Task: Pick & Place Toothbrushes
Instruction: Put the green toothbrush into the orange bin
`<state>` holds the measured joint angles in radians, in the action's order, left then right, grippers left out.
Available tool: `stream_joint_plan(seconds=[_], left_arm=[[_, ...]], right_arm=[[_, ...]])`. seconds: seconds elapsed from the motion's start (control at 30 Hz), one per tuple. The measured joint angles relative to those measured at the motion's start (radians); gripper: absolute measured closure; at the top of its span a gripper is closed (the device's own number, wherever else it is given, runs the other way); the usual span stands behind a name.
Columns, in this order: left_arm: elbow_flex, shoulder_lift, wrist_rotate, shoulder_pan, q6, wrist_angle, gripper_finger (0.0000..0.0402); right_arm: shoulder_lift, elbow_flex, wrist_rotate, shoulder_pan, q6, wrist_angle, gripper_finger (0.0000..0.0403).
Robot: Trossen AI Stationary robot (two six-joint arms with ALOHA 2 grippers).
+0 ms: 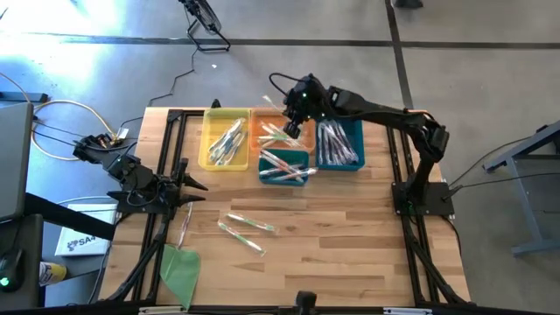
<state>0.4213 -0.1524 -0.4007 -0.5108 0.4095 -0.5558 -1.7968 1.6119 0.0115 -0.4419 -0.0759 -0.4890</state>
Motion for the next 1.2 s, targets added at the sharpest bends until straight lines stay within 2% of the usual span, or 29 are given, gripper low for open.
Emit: stream_joint_plan(seconds=[0.3, 0.77, 1.1, 1.2], left_arm=[[0.000, 0.000, -0.001, 0.000, 0.000, -0.001, 0.0268], [0.000, 0.000, -0.010, 0.000, 0.000, -0.003, 0.0268], [0.000, 0.000, -0.013, 0.000, 0.004, -0.008, 0.0268], [0.000, 0.000, -0.013, 0.000, 0.003, -0.009, 0.0268]], right_arm=[[-0.073, 0.000, -0.142, -0.099, -0.142, -0.029, 0.0399], [-0.239, 0.000, -0.302, -0.156, -0.291, -0.030, 0.0399], [-0.307, 0.000, -0.298, -0.156, -0.340, -0.025, 0.0399], [-0.307, 0.000, -0.257, -0.155, -0.341, -0.006, 0.0397]])
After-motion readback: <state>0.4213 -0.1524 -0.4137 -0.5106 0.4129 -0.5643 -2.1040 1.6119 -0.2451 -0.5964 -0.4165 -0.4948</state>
